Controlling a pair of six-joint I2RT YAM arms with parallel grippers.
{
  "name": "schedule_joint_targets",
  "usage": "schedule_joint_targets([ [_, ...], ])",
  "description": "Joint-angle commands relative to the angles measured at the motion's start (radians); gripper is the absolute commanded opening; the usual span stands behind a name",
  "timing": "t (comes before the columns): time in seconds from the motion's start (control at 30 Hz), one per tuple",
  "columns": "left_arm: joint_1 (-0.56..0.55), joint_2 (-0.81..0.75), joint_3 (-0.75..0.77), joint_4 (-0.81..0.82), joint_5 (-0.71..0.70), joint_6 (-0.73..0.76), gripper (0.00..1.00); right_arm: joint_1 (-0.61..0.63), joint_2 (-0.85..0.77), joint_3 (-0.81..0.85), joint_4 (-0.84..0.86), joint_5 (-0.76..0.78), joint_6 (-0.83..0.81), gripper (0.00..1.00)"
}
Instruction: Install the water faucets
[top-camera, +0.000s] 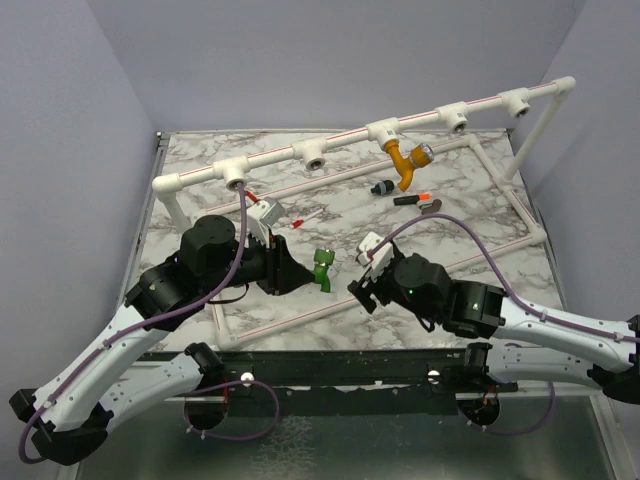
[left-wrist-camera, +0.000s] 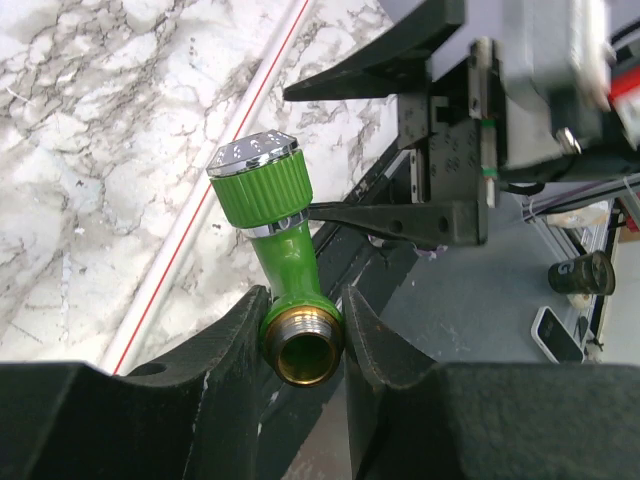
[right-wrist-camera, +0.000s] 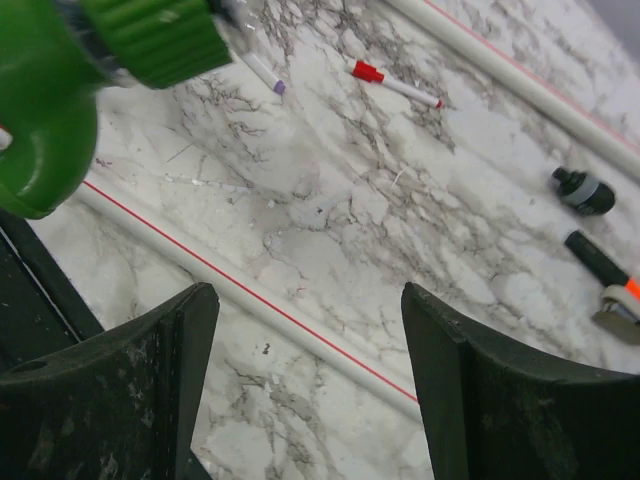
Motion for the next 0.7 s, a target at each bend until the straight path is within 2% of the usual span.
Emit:
schedule_joint_targets([
  [0.0, -0.001, -0.017, -0.034, 0.133, -0.038, -0.018, 0.00, -0.146, -0.035, -0.040, 0.058, -0.230, 0.267, 0.81],
  [0.13, -0.001, -0.025, -0.048, 0.177, -0.037, -0.019, 0.00, -0.278, -0.065, -0.095, 0.149, -0.537, 0.343, 0.85],
  [0.3, -0.001, -0.025, -0.078, 0.256, -0.018, -0.034, 0.00, -0.402, -0.060, -0.144, 0.280, -0.845, 0.459, 0.90],
  [0.4, -0.001, -0.022, -0.093, 0.302, 0.002, -0.039, 0.00, -0.445, -0.083, -0.183, 0.398, -0.946, 0.547, 1.00],
  [0.67, -0.001, -0.039, -0.140, 0.493, 0.071, -0.081, 0.00, -0.505, -0.120, -0.247, 0.650, -1.034, 0.795, 1.00],
])
